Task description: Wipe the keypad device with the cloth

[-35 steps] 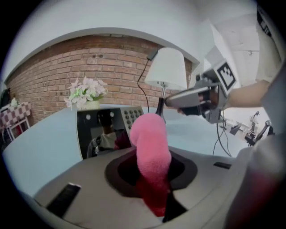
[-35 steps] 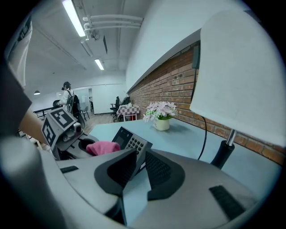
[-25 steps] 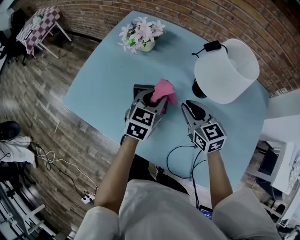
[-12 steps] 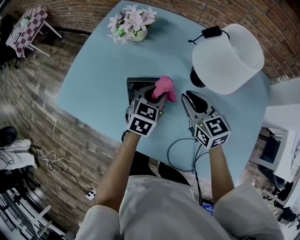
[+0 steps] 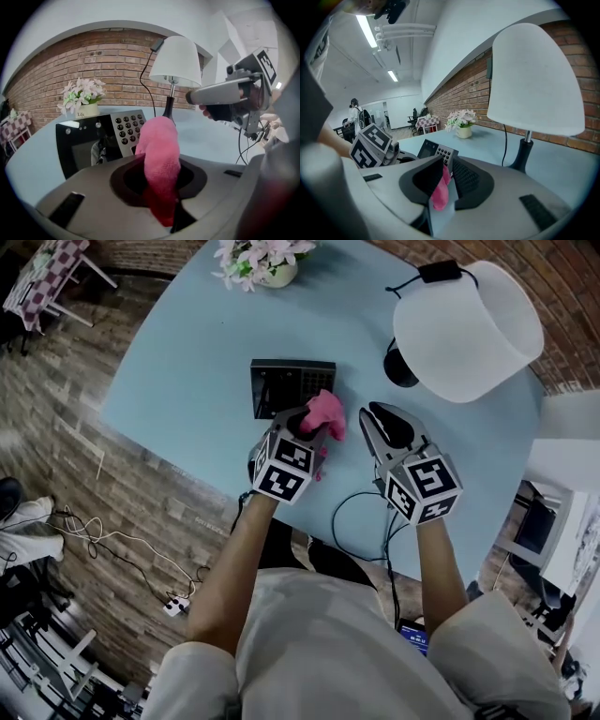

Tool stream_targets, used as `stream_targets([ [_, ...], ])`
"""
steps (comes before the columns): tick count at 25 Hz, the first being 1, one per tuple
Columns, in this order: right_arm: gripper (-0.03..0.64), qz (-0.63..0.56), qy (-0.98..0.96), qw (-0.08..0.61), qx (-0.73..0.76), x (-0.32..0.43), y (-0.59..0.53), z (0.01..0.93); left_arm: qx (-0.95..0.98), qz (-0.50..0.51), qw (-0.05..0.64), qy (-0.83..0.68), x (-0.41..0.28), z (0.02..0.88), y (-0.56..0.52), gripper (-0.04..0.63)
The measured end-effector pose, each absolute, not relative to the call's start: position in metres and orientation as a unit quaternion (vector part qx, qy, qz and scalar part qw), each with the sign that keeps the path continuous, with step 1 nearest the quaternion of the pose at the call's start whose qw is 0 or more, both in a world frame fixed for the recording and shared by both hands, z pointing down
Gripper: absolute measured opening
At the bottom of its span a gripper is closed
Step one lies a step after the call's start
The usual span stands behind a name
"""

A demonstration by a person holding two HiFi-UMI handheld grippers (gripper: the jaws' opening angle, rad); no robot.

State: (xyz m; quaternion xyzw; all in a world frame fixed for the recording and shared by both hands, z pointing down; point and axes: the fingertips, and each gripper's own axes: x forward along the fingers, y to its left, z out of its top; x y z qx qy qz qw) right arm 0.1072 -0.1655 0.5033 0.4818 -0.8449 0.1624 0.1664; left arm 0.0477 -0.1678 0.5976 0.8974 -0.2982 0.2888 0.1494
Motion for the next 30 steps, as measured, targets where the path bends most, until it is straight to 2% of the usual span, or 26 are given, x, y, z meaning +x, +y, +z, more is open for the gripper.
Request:
stream_targets([
  [11, 0.086, 0.162, -0.847, 0.164, 0.480, 0.096, -0.151, 0.498, 0.899, 0.265, 0.164, -0.308, 0.029, 0.588, -0.148, 0.117],
  [22, 0.083, 0.123, -0.853, 0.139, 0.487, 0.112, -0.130, 0.449, 0.896, 0.208, 0.117, -0.374, 0.013, 0.514, -0.140, 0.117],
  [30, 0.004, 0.092, -0.861, 0.119, 0.486, 0.113, -0.107, 0.399, 0.883, 0.156, 0.084, -0.434, -0.013, 0.439, -0.119, 0.117],
])
